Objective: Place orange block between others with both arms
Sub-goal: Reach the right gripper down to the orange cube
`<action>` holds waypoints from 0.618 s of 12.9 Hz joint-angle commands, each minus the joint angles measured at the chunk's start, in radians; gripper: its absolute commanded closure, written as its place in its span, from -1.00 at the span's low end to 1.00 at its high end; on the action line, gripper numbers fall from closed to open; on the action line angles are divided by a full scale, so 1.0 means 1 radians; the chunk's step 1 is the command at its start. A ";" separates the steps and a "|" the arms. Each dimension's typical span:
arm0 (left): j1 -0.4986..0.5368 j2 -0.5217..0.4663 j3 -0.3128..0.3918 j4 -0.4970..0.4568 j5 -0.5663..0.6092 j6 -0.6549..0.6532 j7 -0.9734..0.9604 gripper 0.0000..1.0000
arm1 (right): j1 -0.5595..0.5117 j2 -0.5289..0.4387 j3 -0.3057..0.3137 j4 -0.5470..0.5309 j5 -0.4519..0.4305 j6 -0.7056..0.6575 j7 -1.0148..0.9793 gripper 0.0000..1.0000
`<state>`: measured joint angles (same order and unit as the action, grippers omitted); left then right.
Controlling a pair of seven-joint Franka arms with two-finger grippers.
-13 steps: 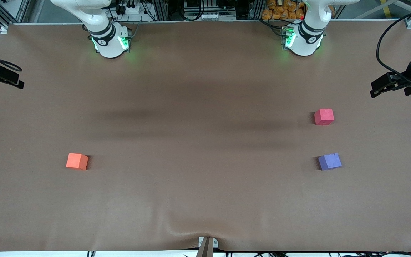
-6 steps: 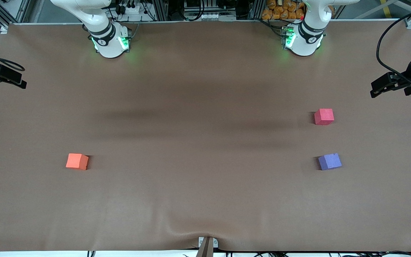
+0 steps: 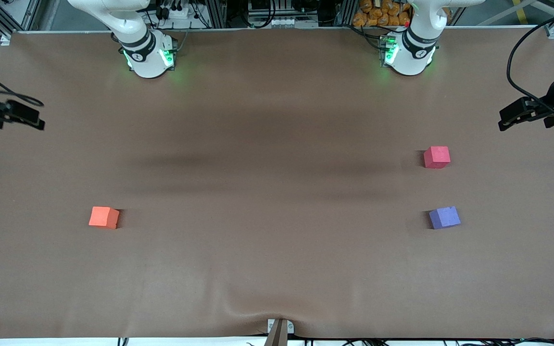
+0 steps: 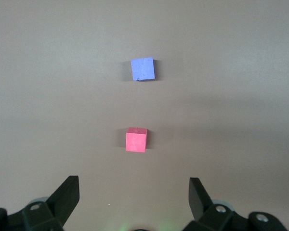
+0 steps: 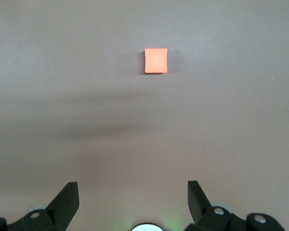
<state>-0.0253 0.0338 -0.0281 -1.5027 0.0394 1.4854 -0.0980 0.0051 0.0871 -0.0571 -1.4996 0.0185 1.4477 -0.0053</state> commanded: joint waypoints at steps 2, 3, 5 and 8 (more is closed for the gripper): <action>-0.001 0.000 0.004 0.009 -0.018 -0.013 0.000 -1.00 | 0.004 0.136 -0.003 0.007 -0.006 0.086 0.014 -1.00; -0.001 0.001 0.004 0.009 -0.018 -0.011 0.000 -1.00 | 0.004 0.175 -0.004 0.009 -0.008 0.118 0.014 -1.00; -0.002 0.014 0.004 0.010 -0.019 -0.004 -0.002 -1.00 | 0.004 0.252 -0.004 0.009 -0.014 0.199 0.014 -1.00; -0.002 0.017 0.002 0.009 -0.019 -0.001 -0.002 -1.00 | -0.007 0.374 -0.006 0.009 -0.015 0.311 0.014 -1.00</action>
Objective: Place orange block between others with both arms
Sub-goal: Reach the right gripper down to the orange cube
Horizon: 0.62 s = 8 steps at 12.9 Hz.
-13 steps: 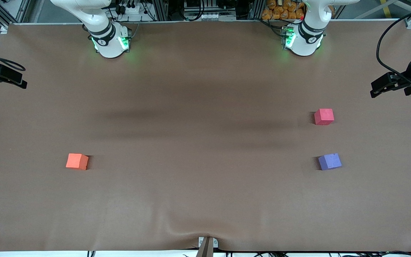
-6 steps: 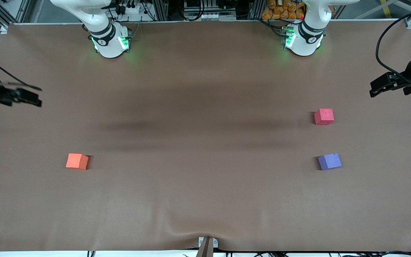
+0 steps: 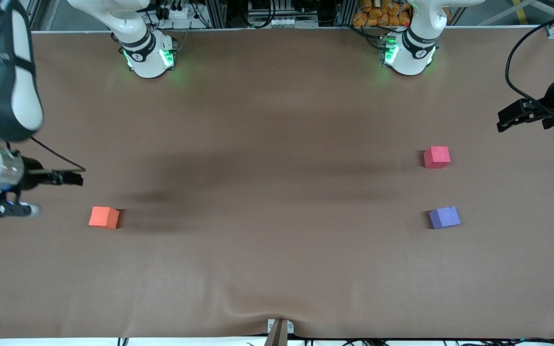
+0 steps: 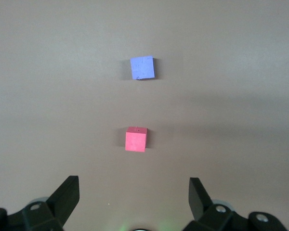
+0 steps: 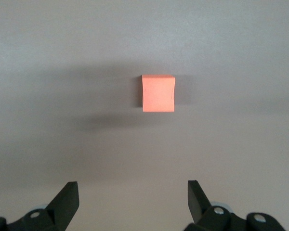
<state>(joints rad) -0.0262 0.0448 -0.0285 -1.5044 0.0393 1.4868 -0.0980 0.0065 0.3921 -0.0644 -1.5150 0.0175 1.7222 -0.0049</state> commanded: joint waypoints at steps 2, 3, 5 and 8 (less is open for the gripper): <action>-0.003 0.004 0.001 0.010 -0.021 -0.003 0.000 -1.00 | -0.031 0.146 0.000 0.022 -0.010 0.130 0.014 -1.00; -0.003 0.004 0.001 0.012 -0.021 -0.003 0.000 -1.00 | -0.042 0.177 0.000 0.022 -0.010 0.173 0.008 -1.00; -0.003 0.004 0.001 0.012 -0.021 -0.003 0.001 -1.00 | -0.059 0.230 0.000 0.021 -0.010 0.241 -0.001 -1.00; -0.009 0.006 0.001 0.012 -0.021 0.003 0.000 -1.00 | -0.060 0.275 0.002 0.012 -0.010 0.307 -0.024 -1.00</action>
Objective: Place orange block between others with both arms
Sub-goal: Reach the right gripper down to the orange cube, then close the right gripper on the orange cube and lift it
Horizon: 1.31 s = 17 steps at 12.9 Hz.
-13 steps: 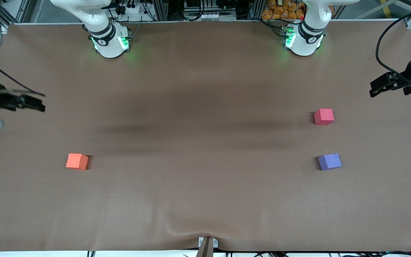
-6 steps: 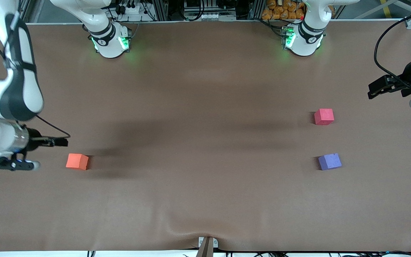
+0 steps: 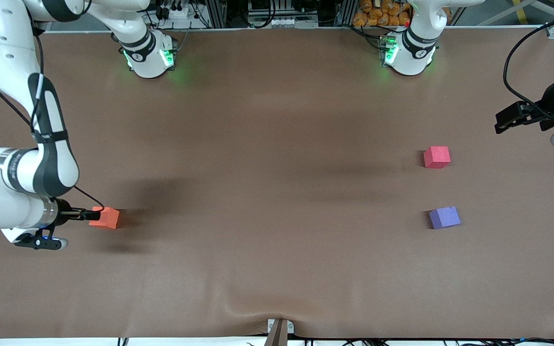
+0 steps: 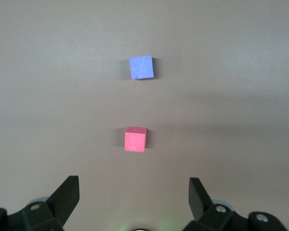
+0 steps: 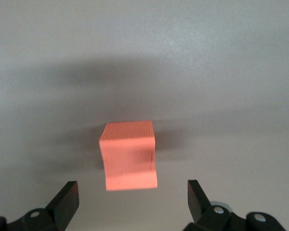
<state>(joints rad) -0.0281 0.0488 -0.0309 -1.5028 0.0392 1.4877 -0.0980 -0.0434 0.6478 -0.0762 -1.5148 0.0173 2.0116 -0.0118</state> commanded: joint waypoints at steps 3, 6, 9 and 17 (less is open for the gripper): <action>-0.010 0.009 0.002 0.010 -0.019 0.009 0.000 -1.00 | -0.007 0.030 0.015 -0.030 0.001 0.070 -0.016 -1.00; -0.015 0.011 0.000 0.009 -0.019 0.014 0.000 -1.00 | 0.002 0.039 0.015 -0.065 0.003 0.111 -0.016 -1.00; -0.016 0.013 -0.001 0.010 -0.019 0.028 0.000 -1.00 | 0.002 0.047 0.015 -0.113 0.003 0.170 -0.016 -1.00; -0.003 0.011 -0.001 0.007 -0.019 0.029 0.018 -1.00 | -0.001 0.021 0.016 -0.110 0.001 0.165 -0.026 1.00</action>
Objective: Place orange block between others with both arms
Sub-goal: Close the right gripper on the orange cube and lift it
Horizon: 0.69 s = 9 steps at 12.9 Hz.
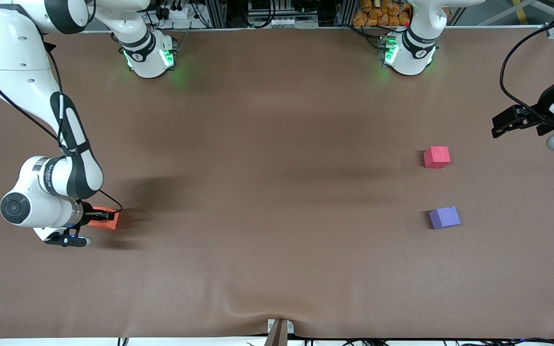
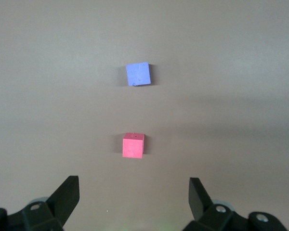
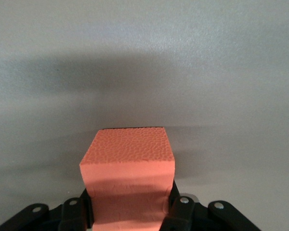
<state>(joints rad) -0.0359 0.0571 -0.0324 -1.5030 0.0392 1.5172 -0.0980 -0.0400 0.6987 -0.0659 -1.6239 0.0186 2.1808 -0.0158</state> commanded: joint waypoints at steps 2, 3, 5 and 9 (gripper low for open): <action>0.004 -0.002 0.000 0.009 -0.019 -0.002 0.015 -1.00 | -0.001 -0.062 0.008 0.006 0.000 -0.010 -0.088 1.00; 0.004 -0.003 0.000 0.009 -0.019 -0.002 0.014 -1.00 | 0.002 -0.083 0.011 0.007 0.000 -0.021 -0.131 1.00; 0.005 -0.005 0.000 0.010 -0.018 -0.003 0.017 -1.00 | -0.003 -0.135 0.061 0.007 0.001 -0.047 -0.200 1.00; 0.008 -0.010 0.002 0.009 -0.018 -0.008 0.021 -1.00 | 0.014 -0.194 0.228 0.007 0.001 -0.079 -0.175 1.00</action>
<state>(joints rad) -0.0346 0.0552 -0.0321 -1.4984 0.0392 1.5170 -0.0980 -0.0322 0.5389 0.0927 -1.5921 0.0191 2.1146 -0.2014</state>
